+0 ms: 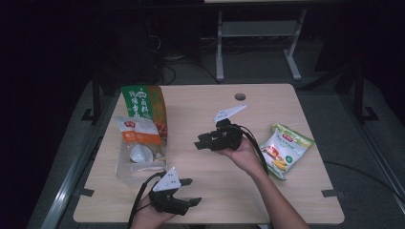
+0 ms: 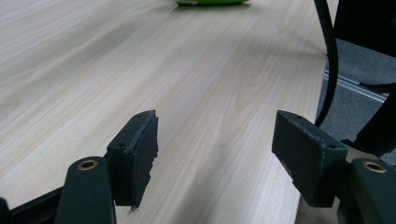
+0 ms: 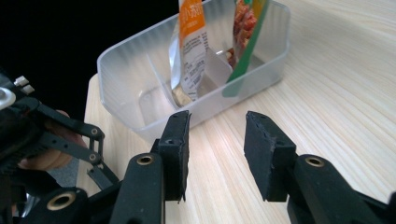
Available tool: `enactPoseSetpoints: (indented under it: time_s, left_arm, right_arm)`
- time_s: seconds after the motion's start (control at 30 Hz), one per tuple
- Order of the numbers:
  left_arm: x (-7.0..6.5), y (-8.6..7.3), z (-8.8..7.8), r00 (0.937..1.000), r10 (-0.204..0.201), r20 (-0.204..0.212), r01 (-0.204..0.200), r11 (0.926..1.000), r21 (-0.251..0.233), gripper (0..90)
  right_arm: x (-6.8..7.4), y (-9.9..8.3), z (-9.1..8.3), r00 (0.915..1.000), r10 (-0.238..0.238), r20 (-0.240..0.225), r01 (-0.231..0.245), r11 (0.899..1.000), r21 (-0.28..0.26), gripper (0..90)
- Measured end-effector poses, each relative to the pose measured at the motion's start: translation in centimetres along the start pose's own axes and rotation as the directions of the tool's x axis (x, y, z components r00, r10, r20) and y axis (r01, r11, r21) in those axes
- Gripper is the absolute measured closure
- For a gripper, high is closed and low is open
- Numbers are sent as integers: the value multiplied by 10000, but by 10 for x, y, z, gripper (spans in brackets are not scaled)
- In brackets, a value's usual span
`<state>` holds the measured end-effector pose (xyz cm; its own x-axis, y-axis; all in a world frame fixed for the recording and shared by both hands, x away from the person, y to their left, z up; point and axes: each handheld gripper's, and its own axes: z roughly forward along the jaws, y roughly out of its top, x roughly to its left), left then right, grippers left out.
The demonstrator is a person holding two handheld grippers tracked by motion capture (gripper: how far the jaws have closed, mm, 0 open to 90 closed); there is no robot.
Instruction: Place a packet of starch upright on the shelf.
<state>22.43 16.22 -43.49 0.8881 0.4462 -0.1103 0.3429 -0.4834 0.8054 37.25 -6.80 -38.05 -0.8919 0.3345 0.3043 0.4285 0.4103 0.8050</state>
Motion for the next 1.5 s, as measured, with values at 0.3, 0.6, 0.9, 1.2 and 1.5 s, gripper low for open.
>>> enactPoseSetpoints:
  time_s: [0.3, 0.6, 0.9, 1.2, 1.5]
  left_arm:
    - [0, 0, 0, 10000, -26, -9, 26, 10000, -28, 307]
    - [0, 0, -1, 10000, 18, -61, -18, 10000, 27, 307]
    - [1, 0, -1, 10000, 51, -68, -51, 10000, 0, 304]
    - [2, 1, -2, 9999, 75, -107, -76, 9999, -66, 302]
    - [1, 1, -1, 10000, -31, -82, 31, 10000, -49, 302]
  right_arm:
    - [-2, -11, -19, 9992, 163, 372, -163, 9999, 16, 581]
    - [-4, -25, -37, 9966, 433, 697, -438, 9990, 61, 551]
    - [-5, -37, -57, 9930, 621, 1003, -616, 9981, -79, 531]
    - [-5, -48, -73, 9874, 746, 1398, -745, 9972, -56, 523]
    - [-10, -67, -100, 9715, 1009, 2146, -1037, 9946, 18, 517]
